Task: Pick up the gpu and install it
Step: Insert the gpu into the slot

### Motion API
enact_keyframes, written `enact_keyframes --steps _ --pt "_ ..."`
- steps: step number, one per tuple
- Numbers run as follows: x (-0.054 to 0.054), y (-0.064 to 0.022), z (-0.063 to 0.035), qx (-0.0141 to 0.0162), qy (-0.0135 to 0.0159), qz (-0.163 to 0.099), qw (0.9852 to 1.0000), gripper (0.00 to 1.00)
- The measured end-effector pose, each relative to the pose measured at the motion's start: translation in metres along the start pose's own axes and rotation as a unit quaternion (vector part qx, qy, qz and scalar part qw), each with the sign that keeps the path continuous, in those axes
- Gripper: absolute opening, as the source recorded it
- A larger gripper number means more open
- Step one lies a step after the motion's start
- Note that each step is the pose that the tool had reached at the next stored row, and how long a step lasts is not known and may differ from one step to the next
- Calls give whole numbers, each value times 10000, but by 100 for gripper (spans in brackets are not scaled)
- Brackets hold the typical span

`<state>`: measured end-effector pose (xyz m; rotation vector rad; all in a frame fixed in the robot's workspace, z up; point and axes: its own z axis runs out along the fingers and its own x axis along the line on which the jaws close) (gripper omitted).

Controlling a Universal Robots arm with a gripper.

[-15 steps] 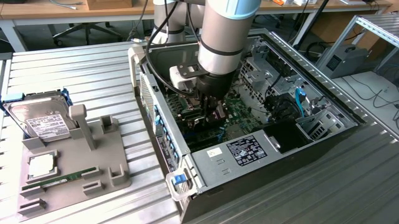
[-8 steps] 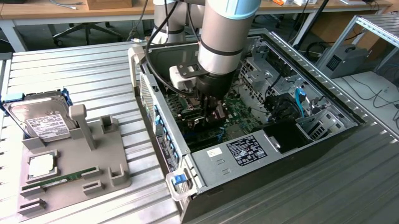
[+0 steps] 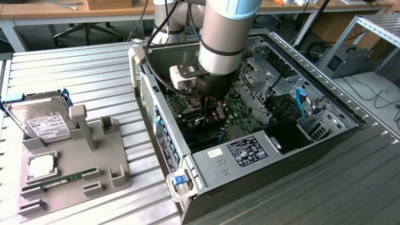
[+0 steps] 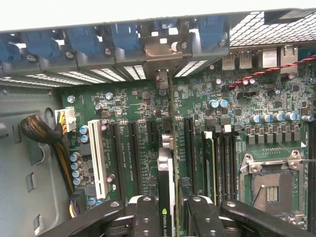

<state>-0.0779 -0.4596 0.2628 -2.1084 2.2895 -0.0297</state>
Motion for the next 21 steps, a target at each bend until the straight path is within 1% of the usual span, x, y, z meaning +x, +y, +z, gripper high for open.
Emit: enact_keyframes --steps 4,14,21 --pt "0 0 0 1 4 94 10000 27" --pt "2 21 0 4 3 98 10000 27" --pt "2 23 28 4 3 99 10000 27"
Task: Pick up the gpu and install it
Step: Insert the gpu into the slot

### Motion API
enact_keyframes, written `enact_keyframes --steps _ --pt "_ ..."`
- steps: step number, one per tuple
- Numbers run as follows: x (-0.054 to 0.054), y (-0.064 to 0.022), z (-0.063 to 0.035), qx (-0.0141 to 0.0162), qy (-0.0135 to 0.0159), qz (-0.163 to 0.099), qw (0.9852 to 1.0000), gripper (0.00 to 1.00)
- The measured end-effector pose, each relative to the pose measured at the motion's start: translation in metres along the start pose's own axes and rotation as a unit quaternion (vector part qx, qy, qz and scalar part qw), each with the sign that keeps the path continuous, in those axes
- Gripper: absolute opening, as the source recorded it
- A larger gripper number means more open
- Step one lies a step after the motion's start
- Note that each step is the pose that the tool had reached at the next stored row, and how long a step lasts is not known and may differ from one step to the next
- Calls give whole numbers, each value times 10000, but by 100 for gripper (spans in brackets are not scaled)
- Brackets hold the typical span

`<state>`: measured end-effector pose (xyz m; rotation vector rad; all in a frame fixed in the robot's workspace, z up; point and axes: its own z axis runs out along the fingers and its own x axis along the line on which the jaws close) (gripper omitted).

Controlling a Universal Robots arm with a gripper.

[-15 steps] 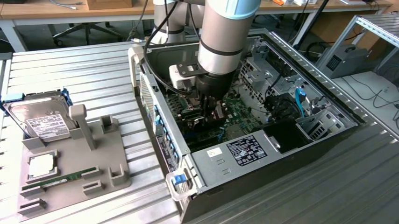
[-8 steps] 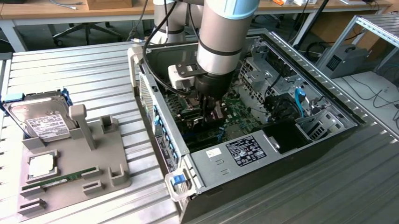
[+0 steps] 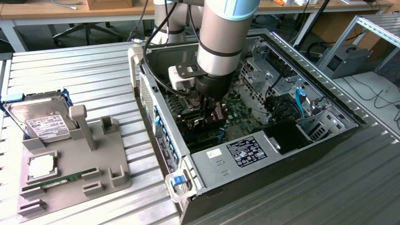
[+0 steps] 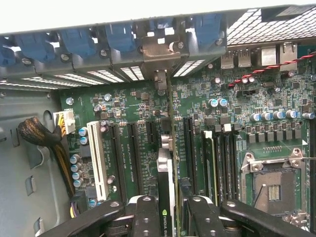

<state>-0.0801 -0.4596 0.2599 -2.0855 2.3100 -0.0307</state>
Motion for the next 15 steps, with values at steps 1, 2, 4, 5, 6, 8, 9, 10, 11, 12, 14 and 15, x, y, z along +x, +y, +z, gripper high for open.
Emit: enact_keyframes --steps 1,2,4,5,6,8,9,10,11,12,14,15 --pt "0 0 0 0 0 0 10000 27" --pt "0 0 0 0 0 0 10000 27" --pt "0 0 2 0 1 0 10000 27" --pt "0 1 4 0 1 0 10000 27" --pt "0 1 5 0 1 0 10000 27" --pt "0 3 7 1 0 0 10000 27" --pt "0 4 7 1 0 0 10000 27" --pt "0 6 7 1 0 0 10000 27" --pt "1 7 8 1 0 0 10000 27" --pt "1 8 8 1 0 -1 10000 27" --pt "1 9 8 1 0 0 10000 27" --pt "1 9 8 1 0 0 10000 27"
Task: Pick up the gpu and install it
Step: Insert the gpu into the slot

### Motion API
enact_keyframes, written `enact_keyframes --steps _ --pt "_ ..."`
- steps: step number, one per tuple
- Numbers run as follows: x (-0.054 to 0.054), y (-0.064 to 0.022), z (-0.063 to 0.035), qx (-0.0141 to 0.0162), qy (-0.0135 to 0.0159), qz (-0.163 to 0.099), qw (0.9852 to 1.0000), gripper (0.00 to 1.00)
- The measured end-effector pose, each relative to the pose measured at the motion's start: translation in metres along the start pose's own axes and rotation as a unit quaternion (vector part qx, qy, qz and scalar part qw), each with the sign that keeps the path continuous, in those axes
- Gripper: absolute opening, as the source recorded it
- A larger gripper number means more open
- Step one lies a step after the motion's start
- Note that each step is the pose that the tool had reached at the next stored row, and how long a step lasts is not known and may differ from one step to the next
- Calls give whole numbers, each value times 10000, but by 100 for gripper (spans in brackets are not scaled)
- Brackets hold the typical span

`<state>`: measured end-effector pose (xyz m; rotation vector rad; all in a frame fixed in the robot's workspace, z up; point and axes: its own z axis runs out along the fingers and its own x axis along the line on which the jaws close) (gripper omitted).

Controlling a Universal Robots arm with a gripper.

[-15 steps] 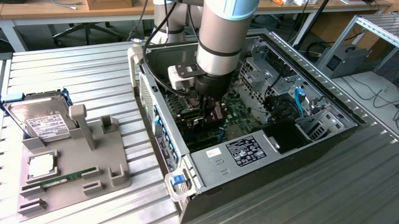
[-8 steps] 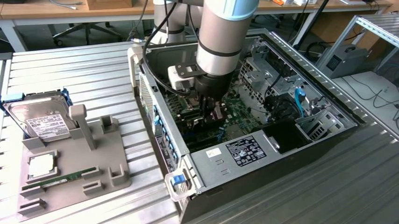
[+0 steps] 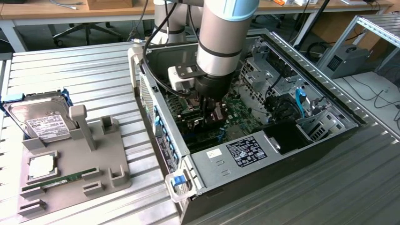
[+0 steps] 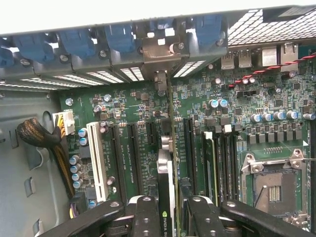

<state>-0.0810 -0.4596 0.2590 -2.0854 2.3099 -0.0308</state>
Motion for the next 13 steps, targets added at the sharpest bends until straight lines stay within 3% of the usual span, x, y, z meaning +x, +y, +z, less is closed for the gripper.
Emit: enact_keyframes --steps 13 --pt "1 11 13 0 0 0 10000 27"
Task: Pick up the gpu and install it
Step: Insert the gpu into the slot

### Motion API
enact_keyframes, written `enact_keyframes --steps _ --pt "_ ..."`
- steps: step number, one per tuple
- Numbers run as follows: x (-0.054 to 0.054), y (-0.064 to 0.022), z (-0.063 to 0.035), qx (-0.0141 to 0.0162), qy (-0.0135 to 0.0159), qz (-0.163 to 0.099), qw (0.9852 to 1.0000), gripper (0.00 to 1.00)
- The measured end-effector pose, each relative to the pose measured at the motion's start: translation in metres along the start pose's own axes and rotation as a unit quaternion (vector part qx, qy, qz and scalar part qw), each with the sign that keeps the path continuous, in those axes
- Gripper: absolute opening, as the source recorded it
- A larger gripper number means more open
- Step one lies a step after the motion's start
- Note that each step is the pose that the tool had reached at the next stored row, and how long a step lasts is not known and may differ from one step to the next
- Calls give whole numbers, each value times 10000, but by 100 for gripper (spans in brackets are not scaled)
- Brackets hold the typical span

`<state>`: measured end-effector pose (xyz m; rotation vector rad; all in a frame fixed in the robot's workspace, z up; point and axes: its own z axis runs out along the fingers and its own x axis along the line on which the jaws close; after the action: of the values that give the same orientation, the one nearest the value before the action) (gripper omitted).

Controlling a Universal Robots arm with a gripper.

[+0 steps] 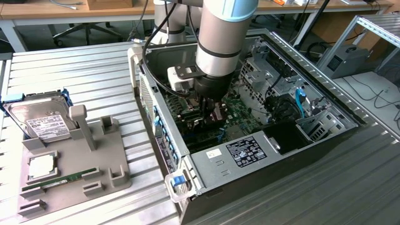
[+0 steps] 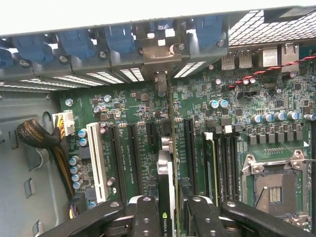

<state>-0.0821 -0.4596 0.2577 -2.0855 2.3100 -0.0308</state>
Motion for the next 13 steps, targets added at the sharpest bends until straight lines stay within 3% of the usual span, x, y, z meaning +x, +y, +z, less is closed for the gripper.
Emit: enact_keyframes --steps 13 --pt "0 4 6 0 0 0 10000 27"
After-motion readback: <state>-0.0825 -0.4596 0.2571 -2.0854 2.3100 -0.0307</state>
